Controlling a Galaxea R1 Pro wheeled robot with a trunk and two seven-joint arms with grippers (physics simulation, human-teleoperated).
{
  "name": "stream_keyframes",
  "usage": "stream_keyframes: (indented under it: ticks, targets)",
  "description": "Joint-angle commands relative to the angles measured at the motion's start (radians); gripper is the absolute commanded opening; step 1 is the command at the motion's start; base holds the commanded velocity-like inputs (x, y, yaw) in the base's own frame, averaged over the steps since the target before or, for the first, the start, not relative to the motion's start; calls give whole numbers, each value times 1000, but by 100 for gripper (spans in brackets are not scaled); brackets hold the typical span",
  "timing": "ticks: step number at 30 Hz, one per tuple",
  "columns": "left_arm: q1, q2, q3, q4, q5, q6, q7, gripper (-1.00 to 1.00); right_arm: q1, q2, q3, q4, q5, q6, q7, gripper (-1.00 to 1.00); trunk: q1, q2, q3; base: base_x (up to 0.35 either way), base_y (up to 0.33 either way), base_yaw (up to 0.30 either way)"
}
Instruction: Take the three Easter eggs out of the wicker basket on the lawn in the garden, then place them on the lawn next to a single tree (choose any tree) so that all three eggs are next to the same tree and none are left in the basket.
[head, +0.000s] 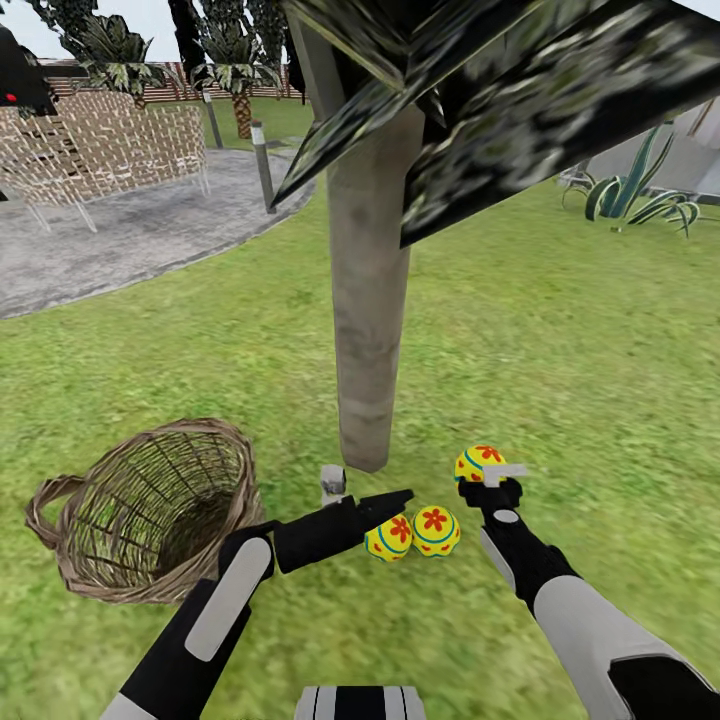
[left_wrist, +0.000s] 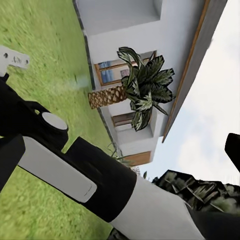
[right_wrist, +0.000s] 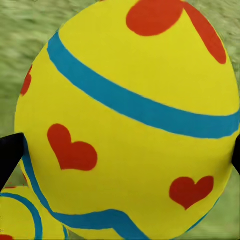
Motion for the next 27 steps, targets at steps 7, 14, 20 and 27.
stream_keyframes:
  ticks: [7, 14, 20, 27]
  targets:
    - [0, 0, 0, 2, -1, -2, 0, 100, -26, -2, 10, 32, -10, 15, -7, -100, 3, -2, -27, 0, 0, 0]
    - [0, 0, 0, 2, -1, -2, 0, 100, -111, -6, 7, 170, -10, 16, -7, -100, 5, -3, -46, 0, 0, 0]
    - [0, 0, 0, 3, 4, -2, 0, 100, -116, -9, 5, 171, -10, 17, -10, -100, 5, -3, -46, 0, 0, 0]
    - [0, 1, 1, 3, 6, -2, 0, 100, -117, -6, 5, 175, -9, 30, -12, -100, 8, -4, -70, 0, 0, 0]
